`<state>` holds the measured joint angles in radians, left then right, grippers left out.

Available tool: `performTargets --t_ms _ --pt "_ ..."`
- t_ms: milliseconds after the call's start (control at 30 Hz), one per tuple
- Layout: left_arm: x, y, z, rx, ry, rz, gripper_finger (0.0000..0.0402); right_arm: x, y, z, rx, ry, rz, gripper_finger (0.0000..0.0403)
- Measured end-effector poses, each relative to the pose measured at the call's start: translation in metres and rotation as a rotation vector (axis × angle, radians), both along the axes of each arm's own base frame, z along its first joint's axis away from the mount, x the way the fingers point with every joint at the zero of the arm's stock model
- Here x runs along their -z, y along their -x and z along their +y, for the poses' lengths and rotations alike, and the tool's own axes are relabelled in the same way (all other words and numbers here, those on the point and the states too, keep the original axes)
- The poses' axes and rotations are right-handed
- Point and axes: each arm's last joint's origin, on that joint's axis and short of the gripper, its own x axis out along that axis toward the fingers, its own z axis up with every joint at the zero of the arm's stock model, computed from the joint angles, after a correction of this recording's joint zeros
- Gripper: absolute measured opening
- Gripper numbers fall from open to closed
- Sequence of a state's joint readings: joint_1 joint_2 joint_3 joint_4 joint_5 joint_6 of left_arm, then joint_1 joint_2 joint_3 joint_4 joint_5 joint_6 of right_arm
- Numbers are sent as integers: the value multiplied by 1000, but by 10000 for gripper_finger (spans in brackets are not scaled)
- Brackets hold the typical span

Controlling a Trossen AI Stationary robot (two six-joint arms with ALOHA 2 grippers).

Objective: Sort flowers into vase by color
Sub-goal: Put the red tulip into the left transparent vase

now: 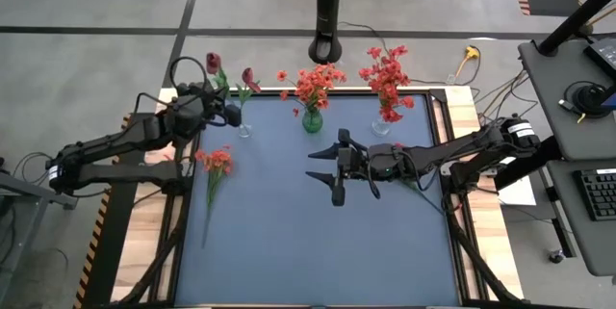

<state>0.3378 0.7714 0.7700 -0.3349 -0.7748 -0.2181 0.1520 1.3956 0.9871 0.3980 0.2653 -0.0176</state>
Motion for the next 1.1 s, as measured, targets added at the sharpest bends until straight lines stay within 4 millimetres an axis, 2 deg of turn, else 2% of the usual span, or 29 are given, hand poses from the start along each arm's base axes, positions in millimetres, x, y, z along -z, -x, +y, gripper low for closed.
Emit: performTargets --t_ms 200,800,1100 --pt "0 4 -1 -2 8 2 12 0 0 0 0 -2 0 206" --pt "7 7 -5 63 87 43 177 5 1 0 6 -54 51 206" --pt "-13 20 -11 56 134 80 202 -1 13 -2 17 -114 98 206"
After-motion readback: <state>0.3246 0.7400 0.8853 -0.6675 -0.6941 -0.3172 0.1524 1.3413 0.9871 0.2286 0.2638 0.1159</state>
